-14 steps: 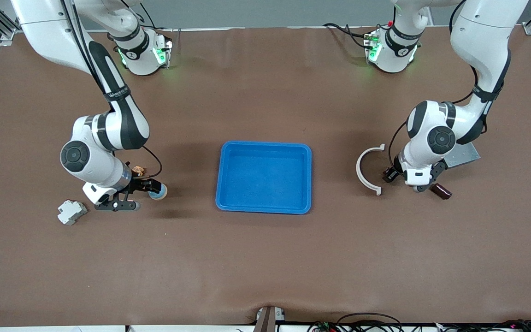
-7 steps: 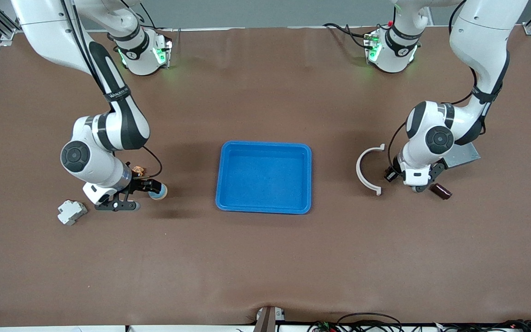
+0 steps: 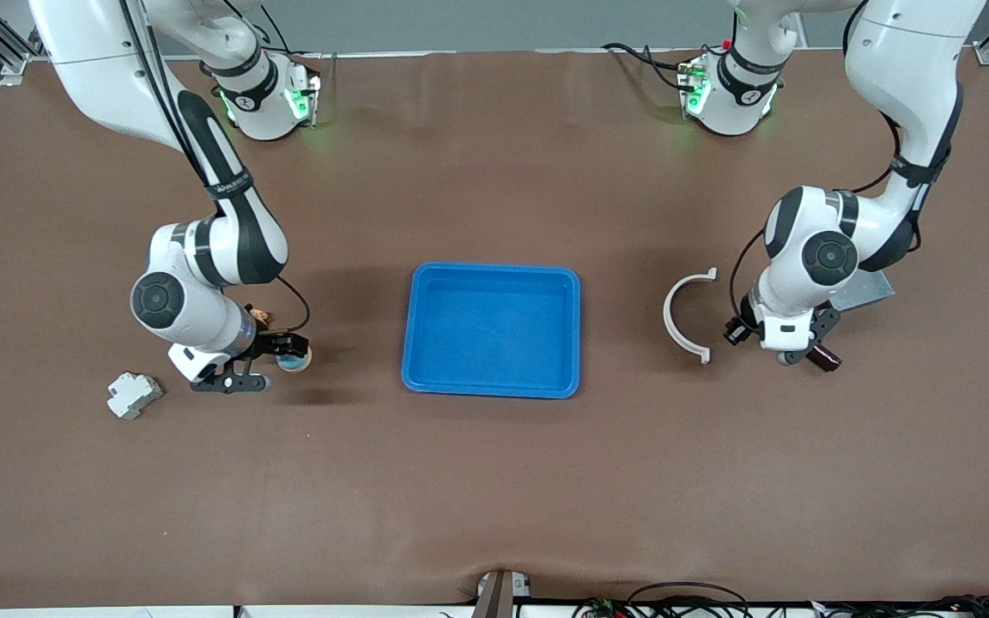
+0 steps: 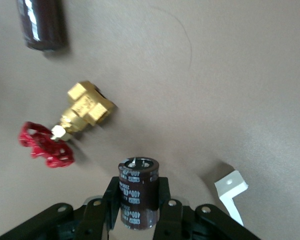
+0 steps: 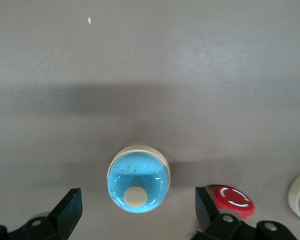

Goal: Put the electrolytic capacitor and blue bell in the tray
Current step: 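Close the left gripper on the black capacitor while the right gripper lowers to the bell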

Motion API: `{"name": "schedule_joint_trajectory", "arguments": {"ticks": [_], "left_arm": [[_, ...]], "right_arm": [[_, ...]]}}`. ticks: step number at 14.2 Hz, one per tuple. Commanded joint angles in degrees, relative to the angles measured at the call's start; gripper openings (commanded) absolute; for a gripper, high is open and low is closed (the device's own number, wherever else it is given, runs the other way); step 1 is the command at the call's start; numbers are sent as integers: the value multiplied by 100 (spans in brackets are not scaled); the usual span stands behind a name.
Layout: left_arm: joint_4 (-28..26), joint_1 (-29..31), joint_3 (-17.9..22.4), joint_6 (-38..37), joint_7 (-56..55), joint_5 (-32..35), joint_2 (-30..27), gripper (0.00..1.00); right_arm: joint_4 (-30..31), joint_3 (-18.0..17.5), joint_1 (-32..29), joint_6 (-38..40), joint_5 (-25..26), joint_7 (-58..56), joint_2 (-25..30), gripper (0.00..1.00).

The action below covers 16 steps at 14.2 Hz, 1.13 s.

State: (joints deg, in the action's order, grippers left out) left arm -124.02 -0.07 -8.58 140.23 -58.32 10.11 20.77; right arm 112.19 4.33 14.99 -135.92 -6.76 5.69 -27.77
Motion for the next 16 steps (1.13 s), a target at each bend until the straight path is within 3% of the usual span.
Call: {"name": "schedule_joint_trajectory", "arguments": {"ticks": [1,9,16], "left_arm": [[369,-19,-21,-653,-153,150,-108,0],[914,-28,-214,-1295,-355,70,-100,0],[968,-98,-425,-1349,-829,70,-91,0]], "right_arm": [[-57,42,83,-74,-80,29,-106,100],[-75,42,101,-110,-80,-6,-343,100],[-83,42,136,-118,-80,-6,-484,100]]}}
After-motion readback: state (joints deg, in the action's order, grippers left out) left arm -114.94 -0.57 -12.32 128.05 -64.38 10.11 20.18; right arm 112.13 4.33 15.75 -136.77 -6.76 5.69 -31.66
